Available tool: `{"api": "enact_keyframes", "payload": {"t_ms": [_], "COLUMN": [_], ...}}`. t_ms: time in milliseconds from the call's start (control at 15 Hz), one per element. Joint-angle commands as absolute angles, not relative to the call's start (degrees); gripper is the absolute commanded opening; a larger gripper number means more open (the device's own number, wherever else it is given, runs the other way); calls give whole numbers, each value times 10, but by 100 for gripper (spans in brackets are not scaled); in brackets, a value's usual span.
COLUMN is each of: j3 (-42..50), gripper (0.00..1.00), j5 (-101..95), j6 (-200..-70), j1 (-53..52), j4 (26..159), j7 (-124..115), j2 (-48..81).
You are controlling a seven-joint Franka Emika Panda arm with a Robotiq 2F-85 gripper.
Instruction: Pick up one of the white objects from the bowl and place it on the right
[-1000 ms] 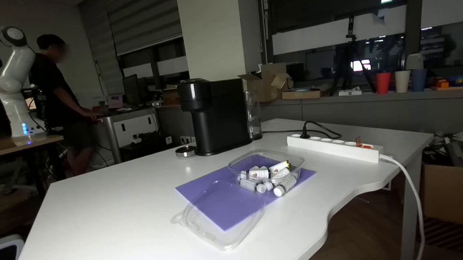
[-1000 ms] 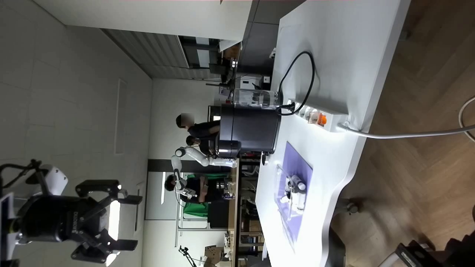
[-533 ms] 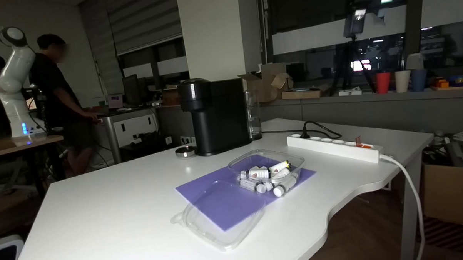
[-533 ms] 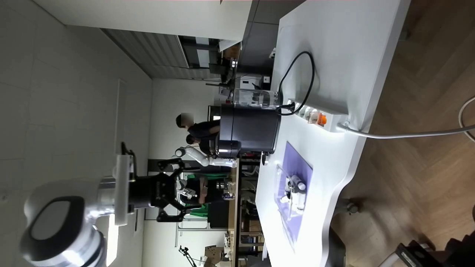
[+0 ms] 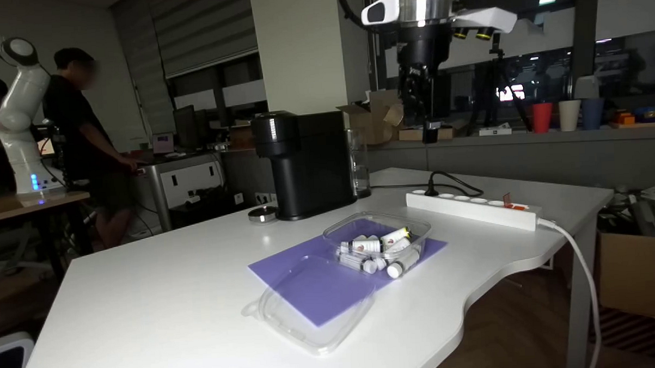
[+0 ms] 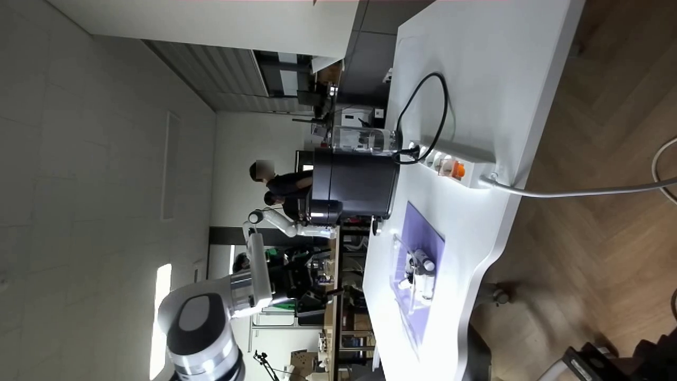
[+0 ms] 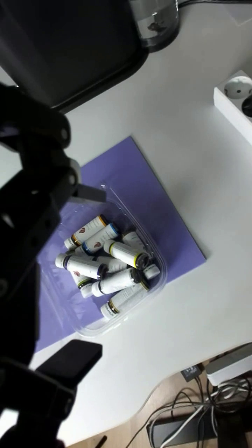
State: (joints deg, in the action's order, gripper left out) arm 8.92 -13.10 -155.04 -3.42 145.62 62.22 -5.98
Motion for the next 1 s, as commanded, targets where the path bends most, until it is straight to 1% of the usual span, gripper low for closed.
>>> {"api": "enact_keyframes", "payload": {"t_ms": [0, 600, 933], "j3": [66, 65, 42], "gripper": [100, 100, 100], "j5": [-135, -144, -188], "j6": [-1561, -1567, -1567], "j1": [-16, -9, 1], "j4": [1456, 1456, 1410], "j7": [622, 622, 550], "j2": [-50, -48, 21]}}
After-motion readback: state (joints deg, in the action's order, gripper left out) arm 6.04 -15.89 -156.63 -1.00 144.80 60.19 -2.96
